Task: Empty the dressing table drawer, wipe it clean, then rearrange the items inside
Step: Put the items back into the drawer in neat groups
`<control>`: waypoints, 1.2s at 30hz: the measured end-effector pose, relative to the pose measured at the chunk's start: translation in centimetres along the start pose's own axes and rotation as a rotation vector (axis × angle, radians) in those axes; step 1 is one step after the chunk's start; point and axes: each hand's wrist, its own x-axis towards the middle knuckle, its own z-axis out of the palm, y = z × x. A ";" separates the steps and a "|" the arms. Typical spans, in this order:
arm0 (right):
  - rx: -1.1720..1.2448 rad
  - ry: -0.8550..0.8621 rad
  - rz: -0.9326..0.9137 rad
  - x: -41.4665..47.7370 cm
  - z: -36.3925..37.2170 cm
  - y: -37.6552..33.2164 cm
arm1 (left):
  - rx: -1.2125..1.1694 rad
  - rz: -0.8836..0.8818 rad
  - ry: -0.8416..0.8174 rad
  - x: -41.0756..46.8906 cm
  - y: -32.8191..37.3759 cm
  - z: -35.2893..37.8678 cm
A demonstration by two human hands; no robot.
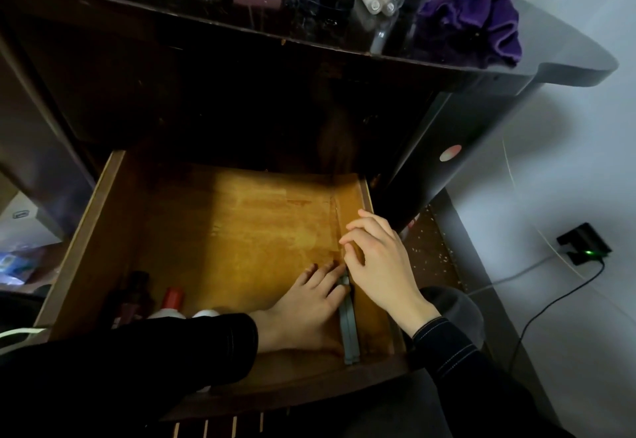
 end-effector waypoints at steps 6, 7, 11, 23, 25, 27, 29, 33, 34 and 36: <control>0.005 0.000 0.004 0.0 -0.1 0.0 | 0.013 0.022 0.040 0.4 -0.3 0.3; 0.008 0.000 0.005 0.0 -0.1 -0.1 | 0.013 0.019 0.058 0.2 -0.3 0.4; 0.009 -0.002 0.004 0.0 -0.1 0.0 | 0.012 -0.015 0.069 -0.2 -0.1 0.7; 0.002 0.008 0.002 -0.1 0.0 -0.1 | -0.042 -0.059 0.109 -0.5 -0.6 0.5; 0.003 0.007 0.000 -0.1 -0.1 -0.1 | -0.062 -0.061 0.125 -0.5 -0.7 0.5; 0.005 0.009 -0.003 -0.1 0.0 0.0 | -0.076 -0.068 0.124 -0.5 -0.9 0.5; 0.003 0.015 -0.007 -0.1 0.0 0.1 | -0.094 -0.075 0.119 -0.4 -1.2 0.5; 0.001 0.019 -0.010 -0.1 0.1 0.1 | -0.118 -0.071 0.127 0.1 -1.3 0.3; 0.005 0.018 -0.010 -0.1 0.1 0.1 | -0.122 -0.071 0.130 0.3 -1.3 0.3; 0.007 0.022 -0.012 -0.1 0.2 0.1 | -0.129 -0.076 0.133 0.5 -1.3 0.2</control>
